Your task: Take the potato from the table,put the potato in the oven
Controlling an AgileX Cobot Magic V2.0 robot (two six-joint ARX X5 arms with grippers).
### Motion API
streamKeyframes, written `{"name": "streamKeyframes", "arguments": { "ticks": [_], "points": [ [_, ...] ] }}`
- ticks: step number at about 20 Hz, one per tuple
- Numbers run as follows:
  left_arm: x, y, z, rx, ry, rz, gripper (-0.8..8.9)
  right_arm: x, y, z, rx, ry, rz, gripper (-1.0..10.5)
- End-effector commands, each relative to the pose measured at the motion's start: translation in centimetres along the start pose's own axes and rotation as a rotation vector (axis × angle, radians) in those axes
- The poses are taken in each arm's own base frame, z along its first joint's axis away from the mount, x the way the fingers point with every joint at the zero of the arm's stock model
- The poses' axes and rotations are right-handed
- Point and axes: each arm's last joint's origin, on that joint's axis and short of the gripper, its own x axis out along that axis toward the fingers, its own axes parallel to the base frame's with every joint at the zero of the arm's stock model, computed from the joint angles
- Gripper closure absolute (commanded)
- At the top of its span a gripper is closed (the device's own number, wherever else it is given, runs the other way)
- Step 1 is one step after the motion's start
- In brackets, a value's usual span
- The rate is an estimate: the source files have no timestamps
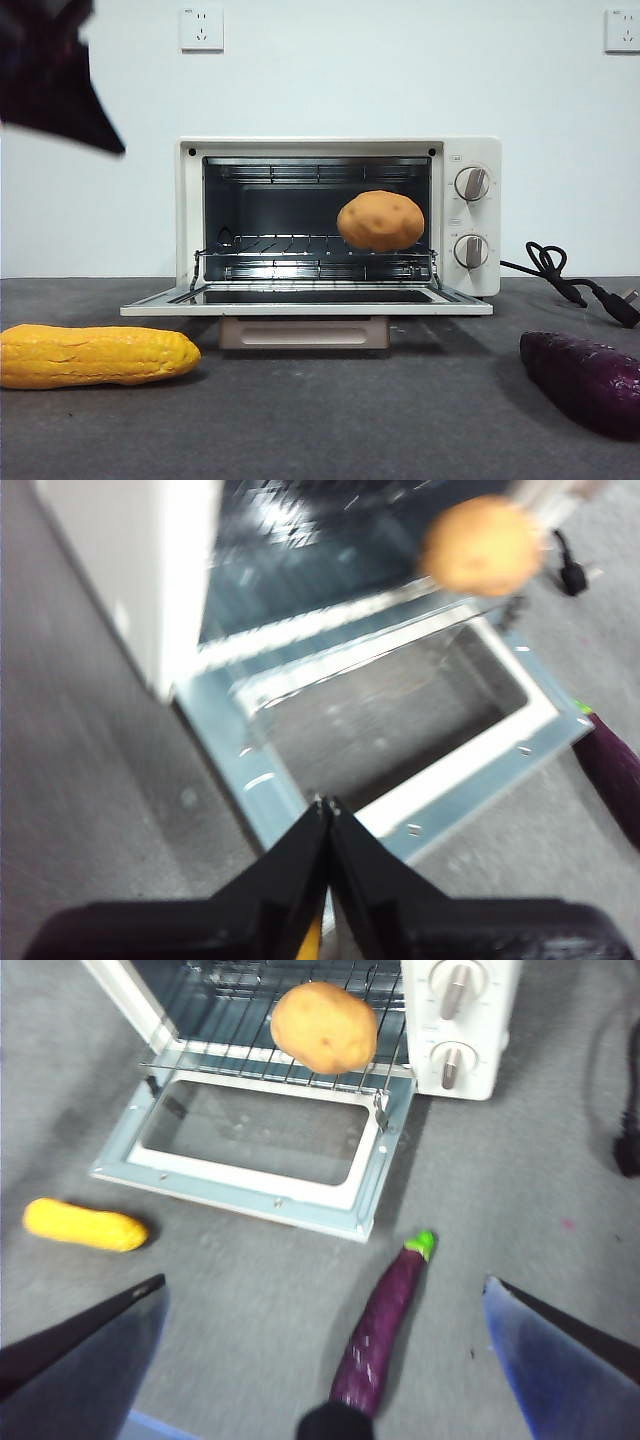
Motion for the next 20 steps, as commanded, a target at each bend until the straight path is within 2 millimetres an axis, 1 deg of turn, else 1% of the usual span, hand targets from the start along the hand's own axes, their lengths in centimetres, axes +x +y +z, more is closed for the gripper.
{"name": "streamKeyframes", "arguments": {
  "ticks": [1,3,4,8,14,16,18,20],
  "points": [
    [2.7,2.5,-1.1,-0.098,0.058,-0.044,8.22,-2.0,-0.1,-1.0,0.032,-0.034,0.015,4.1],
    [5.2,4.3,-2.0,-0.162,0.100,-0.072,8.22,-3.5,-0.2,-1.9,0.039,-0.061,0.046,4.1],
    [6.1,4.9,-2.4,-0.175,0.118,-0.074,8.22,-4.1,-0.3,-2.3,0.051,-0.071,0.048,4.1],
    [9.4,6.9,-4.2,-0.256,0.173,-0.073,8.22,-5.3,-0.5,-3.5,0.074,-0.067,0.048,4.1],
    [11.8,8.1,-5.9,-0.292,0.220,-0.084,8.23,-5.4,-0.5,-3.8,0.093,-0.044,0.044,4.1],
    [12.5,8.4,-6.6,-0.317,0.243,-0.121,8.22,-5.4,-0.5,-3.8,0.093,-0.045,0.041,4.1],
    [13.1,8.3,-7.1,-0.332,0.258,-0.169,8.22,-5.4,-0.5,-3.8,0.093,-0.045,0.040,4.1],
    [13.3,8.0,-7.1,-0.325,0.262,-0.180,8.22,-5.4,-0.5,-3.8,0.093,-0.045,0.039,4.1]
  ]
}}
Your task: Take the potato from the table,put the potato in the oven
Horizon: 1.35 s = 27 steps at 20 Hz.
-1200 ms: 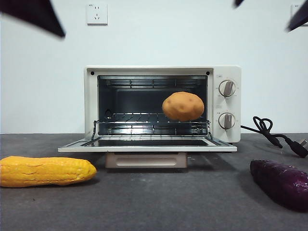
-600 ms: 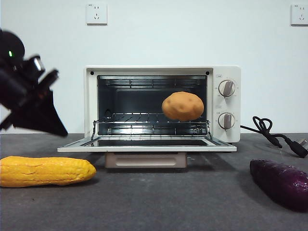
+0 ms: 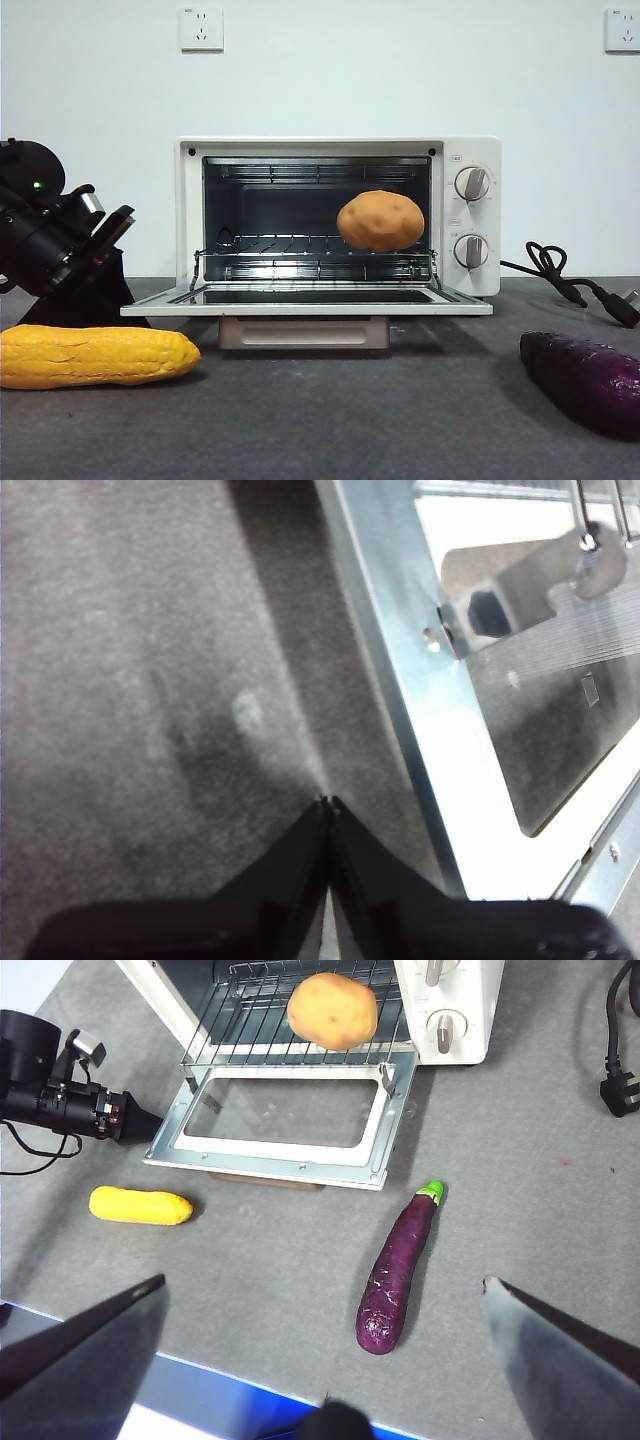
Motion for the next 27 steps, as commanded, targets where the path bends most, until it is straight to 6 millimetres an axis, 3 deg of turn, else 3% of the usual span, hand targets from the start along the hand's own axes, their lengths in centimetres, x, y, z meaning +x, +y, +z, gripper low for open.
{"name": "streamKeyframes", "arguments": {
  "ticks": [1,10,14,22,27],
  "points": [
    [1.0,0.0,-0.7,-0.015,0.037,-0.042,8.22,0.0,0.0,0.0,0.005,-0.007,0.000,4.1],
    [0.1,0.0,0.5,-0.060,-0.043,-0.335,8.22,0.0,0.0,0.0,0.005,-0.010,-0.002,4.1],
    [-0.8,0.3,1.9,-0.083,-0.129,-0.373,8.22,0.0,0.0,0.0,0.006,-0.010,-0.002,4.1],
    [-1.7,-1.3,5.3,-0.074,-0.383,-0.359,8.22,0.0,0.0,0.0,0.012,-0.009,-0.002,4.1],
    [-2.4,-2.5,5.7,-0.052,-0.382,-0.417,8.21,0.0,0.0,0.0,0.012,-0.009,-0.002,4.1]
  ]
}}
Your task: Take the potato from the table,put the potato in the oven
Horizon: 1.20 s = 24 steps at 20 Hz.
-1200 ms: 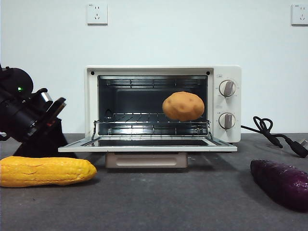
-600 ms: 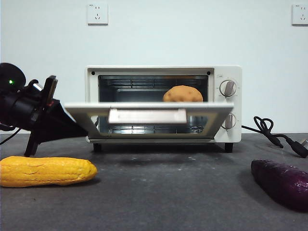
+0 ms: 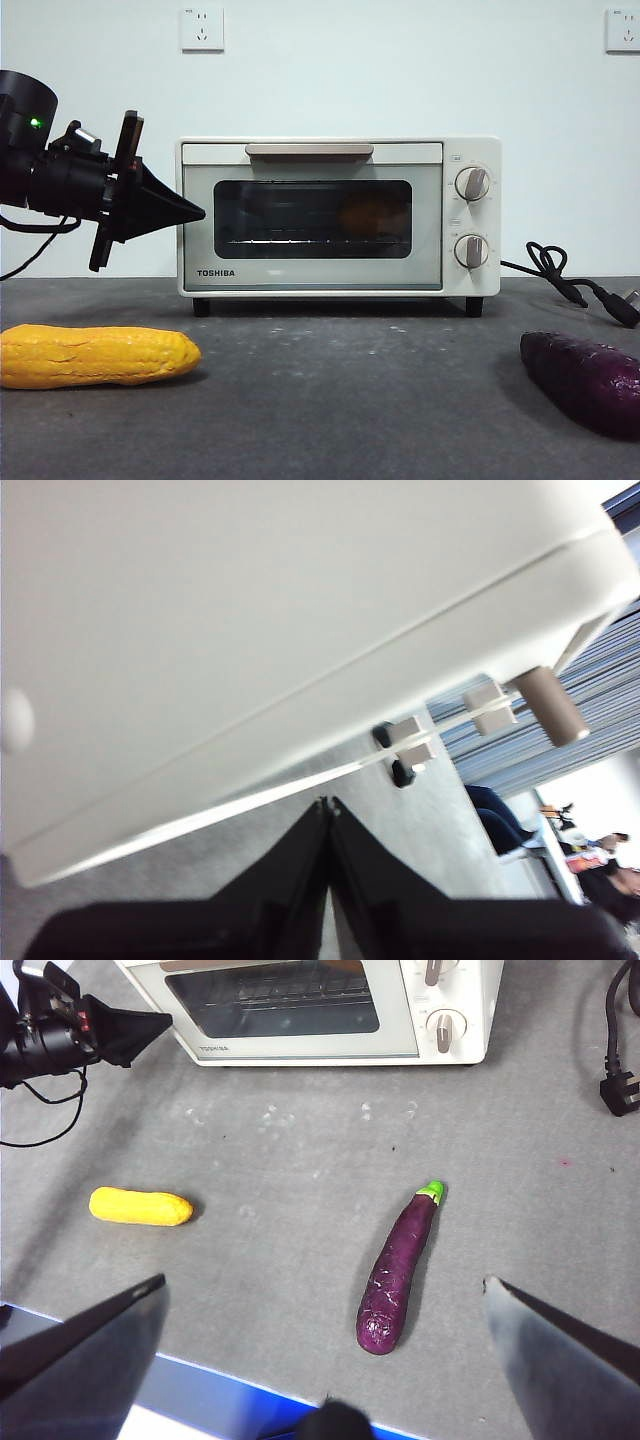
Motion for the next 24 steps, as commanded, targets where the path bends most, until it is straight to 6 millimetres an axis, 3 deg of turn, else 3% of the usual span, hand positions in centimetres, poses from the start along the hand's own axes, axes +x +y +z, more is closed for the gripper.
{"name": "streamKeyframes", "arguments": {
  "ticks": [1,4,7,11,15,19,22,24],
  "points": [
    [-0.3,-1.7,0.3,0.003,0.026,-0.046,8.21,0.0,0.0,0.0,0.005,-0.008,0.001,4.1],
    [-1.4,-5.5,1.0,0.097,0.026,-0.043,8.20,0.1,0.0,0.1,-0.015,-0.003,0.008,4.1],
    [-3.3,-10.7,0.6,0.225,0.020,0.047,8.20,0.3,0.1,0.2,-0.050,0.007,0.005,4.1],
    [-7.1,-17.6,-2.0,0.429,0.037,0.305,8.21,1.0,0.3,0.5,-0.116,0.046,0.049,4.2],
    [-10.9,-22.2,-5.0,0.523,0.030,0.485,8.21,2.2,0.5,1.0,-0.164,0.082,0.069,4.3],
    [-14.0,-25.1,-7.5,0.548,0.027,0.486,8.21,3.3,0.6,1.6,-0.180,0.098,0.067,6.8],
    [-15.8,-26.3,-9.2,0.546,0.040,0.482,8.21,3.8,0.6,1.8,-0.178,0.120,0.062,9.4],
    [-16.8,-26.7,-10.2,0.537,0.053,0.487,8.21,4.1,0.6,1.9,-0.184,0.130,0.060,9.6]
  ]
}}
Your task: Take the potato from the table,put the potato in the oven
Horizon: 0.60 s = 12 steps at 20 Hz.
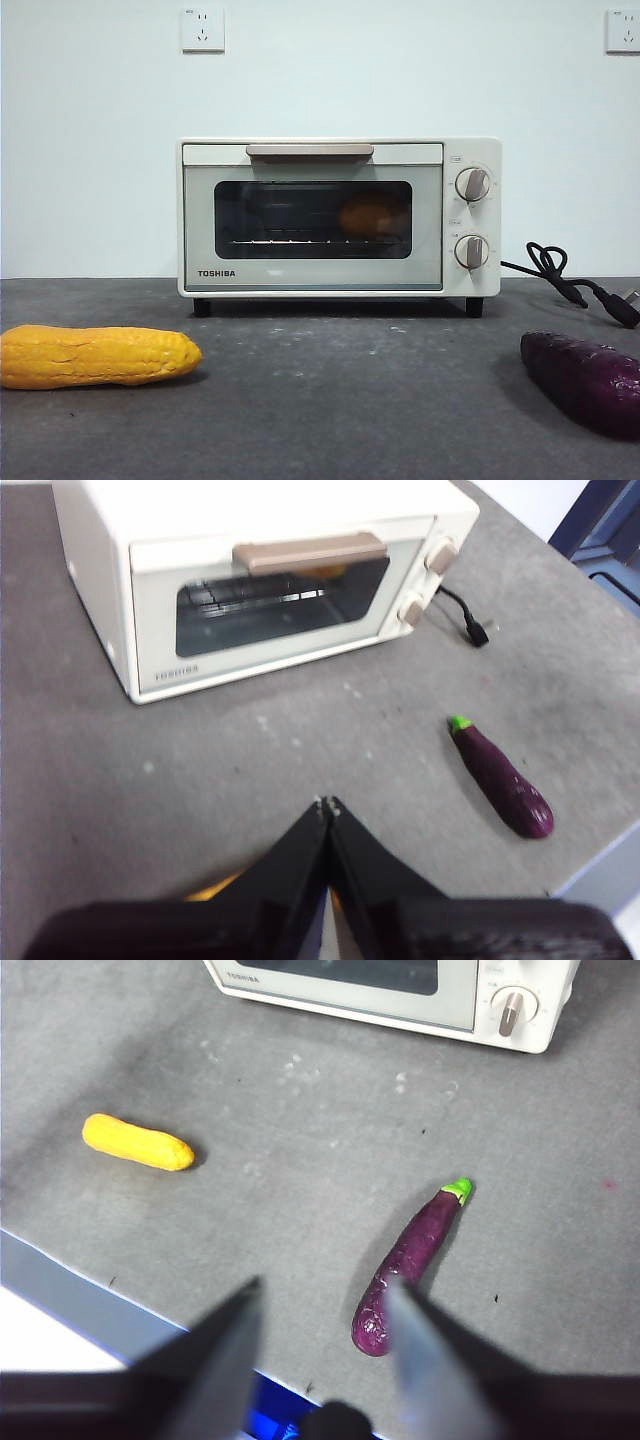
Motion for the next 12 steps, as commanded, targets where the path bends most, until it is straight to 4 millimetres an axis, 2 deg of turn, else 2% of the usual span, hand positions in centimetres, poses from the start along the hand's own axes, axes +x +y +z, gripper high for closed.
{"name": "streamKeyframes", "arguments": {
  "ticks": [1,12],
  "points": [
    [-0.83,-0.30,-0.75,0.007,0.018,0.000,8.21,0.28,0.00,0.11,-0.015,0.007,0.002,9.6],
    [-0.93,-0.31,-1.13,-0.006,0.051,0.003,8.18,0.36,-0.03,0.11,-0.002,0.012,-0.006,9.4]
  ]
}}
